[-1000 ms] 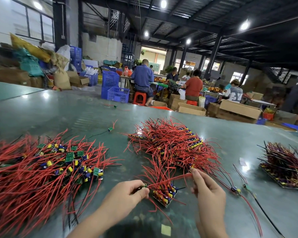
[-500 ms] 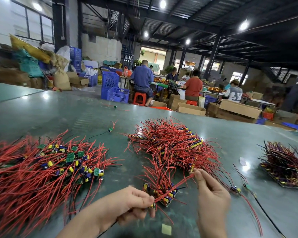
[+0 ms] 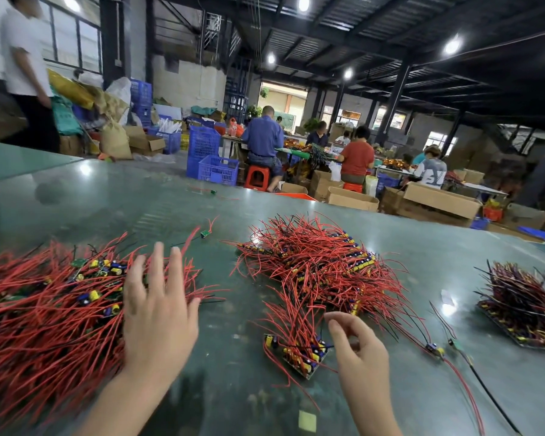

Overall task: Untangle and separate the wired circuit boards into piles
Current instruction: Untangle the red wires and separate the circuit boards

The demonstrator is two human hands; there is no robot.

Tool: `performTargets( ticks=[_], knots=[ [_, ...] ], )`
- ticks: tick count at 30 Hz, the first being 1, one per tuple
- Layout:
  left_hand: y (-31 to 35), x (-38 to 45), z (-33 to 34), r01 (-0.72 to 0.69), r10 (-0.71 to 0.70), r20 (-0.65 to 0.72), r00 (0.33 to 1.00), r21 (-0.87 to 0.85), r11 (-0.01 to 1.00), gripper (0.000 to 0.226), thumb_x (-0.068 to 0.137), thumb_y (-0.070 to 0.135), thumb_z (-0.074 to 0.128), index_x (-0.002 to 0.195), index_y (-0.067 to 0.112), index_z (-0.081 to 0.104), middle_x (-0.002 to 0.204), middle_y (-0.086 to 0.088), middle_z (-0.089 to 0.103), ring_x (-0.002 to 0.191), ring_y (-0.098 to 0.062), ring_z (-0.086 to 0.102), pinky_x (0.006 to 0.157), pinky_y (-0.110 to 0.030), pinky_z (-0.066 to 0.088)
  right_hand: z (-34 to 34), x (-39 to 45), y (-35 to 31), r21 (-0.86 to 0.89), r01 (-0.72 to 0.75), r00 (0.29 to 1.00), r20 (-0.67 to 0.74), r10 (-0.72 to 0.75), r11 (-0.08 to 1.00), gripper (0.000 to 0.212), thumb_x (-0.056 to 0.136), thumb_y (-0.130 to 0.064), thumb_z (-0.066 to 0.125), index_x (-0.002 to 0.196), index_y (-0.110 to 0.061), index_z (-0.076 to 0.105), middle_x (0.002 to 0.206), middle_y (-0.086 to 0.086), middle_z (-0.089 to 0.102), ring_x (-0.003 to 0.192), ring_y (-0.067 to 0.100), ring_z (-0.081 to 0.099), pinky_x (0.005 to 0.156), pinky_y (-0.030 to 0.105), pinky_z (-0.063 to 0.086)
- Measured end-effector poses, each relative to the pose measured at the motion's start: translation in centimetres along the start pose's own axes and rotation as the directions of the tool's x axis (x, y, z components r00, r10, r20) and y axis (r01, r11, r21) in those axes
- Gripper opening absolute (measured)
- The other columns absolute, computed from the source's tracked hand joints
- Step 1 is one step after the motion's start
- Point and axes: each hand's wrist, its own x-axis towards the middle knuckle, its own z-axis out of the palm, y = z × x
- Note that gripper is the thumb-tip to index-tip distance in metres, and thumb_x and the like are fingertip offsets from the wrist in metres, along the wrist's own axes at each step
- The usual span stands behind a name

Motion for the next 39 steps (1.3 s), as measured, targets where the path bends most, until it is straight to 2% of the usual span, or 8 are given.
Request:
performTargets(
  ticks=[4, 8, 16, 19, 21, 29, 35, 39],
  knots=[
    [3.1, -2.8, 1.3, -0.253, 0.361, 0.307, 0.881, -0.340, 0.906, 0.053, 0.080, 0.019, 0.070, 0.130, 0.018, 0.053, 0.137, 0.003, 0.049, 0.132, -0.019, 0.041, 0.114, -0.027, 0.022, 0.1, -0.2, -0.3, 0.004, -0.017, 1.000, 0.012, 0.017, 1.000, 0.032, 0.086, -0.006, 0.062, 0.076, -0.035, 0.070, 0.068, -0.009, 0.065, 0.057, 0.008, 0.044, 0.056, 0.024, 0.034],
    [4.7, -5.8, 2.4, -0.477, 0.558, 0.456, 0.693, -0.291, 0.830, 0.039, 0.048, 0.053, 0.080, 0.085, 0.041, 0.073, 0.093, 0.024, 0.068, 0.090, 0.002, 0.066, 0.079, -0.024, 0.055, 0.4, -0.5, -0.7, 0.018, -0.043, 0.997, 0.063, 0.042, 0.999, 0.028, 0.086, -0.004, 0.061, 0.075, -0.028, 0.072, 0.071, -0.006, 0.069, 0.058, 0.011, 0.052, 0.056, 0.021, 0.040],
    [4.2, -6.1, 4.3, -0.229, 0.436, 0.487, 0.757, -0.427, 0.875, 0.055, 0.083, 0.030, 0.040, 0.137, 0.029, 0.038, 0.149, 0.015, 0.023, 0.139, -0.007, 0.016, 0.115, -0.023, 0.014, 0.6, -1.0, -1.3, 0.050, -0.061, 0.995, 0.081, 0.057, 0.997, 0.028, 0.086, -0.004, 0.062, 0.075, -0.028, 0.072, 0.070, -0.007, 0.069, 0.057, 0.010, 0.052, 0.055, 0.014, 0.041],
    [4.6, -6.0, 3.9, -0.382, 0.512, 0.433, 0.742, -0.354, 0.853, 0.036, 0.065, 0.035, 0.070, 0.101, 0.032, 0.068, 0.126, 0.011, 0.058, 0.124, -0.011, 0.045, 0.098, -0.021, 0.044, 0.8, -1.1, -1.4, 0.046, -0.059, 0.995, 0.077, 0.055, 0.997, 0.030, 0.085, -0.004, 0.062, 0.074, -0.030, 0.072, 0.070, -0.008, 0.069, 0.058, 0.008, 0.049, 0.059, 0.021, 0.042],
    [4.6, -6.2, 4.0, -0.319, 0.483, 0.360, 0.798, -0.427, 0.846, 0.016, 0.062, 0.027, 0.072, 0.075, 0.027, 0.064, 0.091, 0.014, 0.062, 0.096, -0.003, 0.047, 0.076, -0.019, 0.051, 0.8, -1.2, -1.5, 0.053, -0.063, 0.996, 0.067, 0.059, 0.997, 0.031, 0.085, -0.003, 0.061, 0.074, -0.029, 0.072, 0.072, -0.007, 0.070, 0.064, 0.017, 0.056, 0.065, 0.030, 0.045],
    [3.5, -5.4, 4.6, -0.170, 0.421, 0.536, 0.731, -0.456, 0.874, 0.024, 0.095, 0.031, 0.048, 0.119, 0.034, 0.054, 0.114, 0.015, 0.054, 0.113, -0.004, 0.039, 0.095, -0.019, 0.033, 0.8, -1.2, -1.7, 0.018, -0.084, 0.991, 0.108, 0.082, 0.996, 0.029, 0.087, -0.006, 0.061, 0.076, -0.031, 0.071, 0.074, -0.013, 0.070, 0.064, 0.012, 0.057, 0.062, 0.021, 0.044],
    [3.7, -5.1, 3.7, -0.115, 0.391, 0.548, 0.739, -0.469, 0.875, 0.008, 0.088, 0.032, 0.061, 0.095, 0.029, 0.057, 0.099, 0.018, 0.051, 0.095, 0.000, 0.039, 0.085, -0.014, 0.034, -0.8, -0.1, -2.2, -0.016, -0.209, 0.899, 0.389, 0.199, 0.978, 0.031, 0.088, 0.003, 0.055, 0.081, -0.021, 0.073, 0.074, -0.006, 0.074, 0.067, 0.000, 0.065, 0.060, 0.009, 0.046],
    [4.5, -4.0, 2.8, 0.472, 0.166, 0.670, 0.723, -0.655, 0.590, 0.012, 0.085, 0.010, 0.065, 0.080, 0.019, 0.060, 0.069, 0.010, 0.060, 0.063, 0.000, 0.050, 0.059, -0.009, 0.038, -1.6, 0.7, -1.7, 0.190, -0.405, 0.877, 0.357, 0.322, 0.894, 0.031, 0.089, 0.008, 0.050, 0.089, -0.012, 0.073, 0.081, 0.007, 0.075, 0.065, 0.008, 0.061, 0.058, 0.012, 0.049]
  ],
)
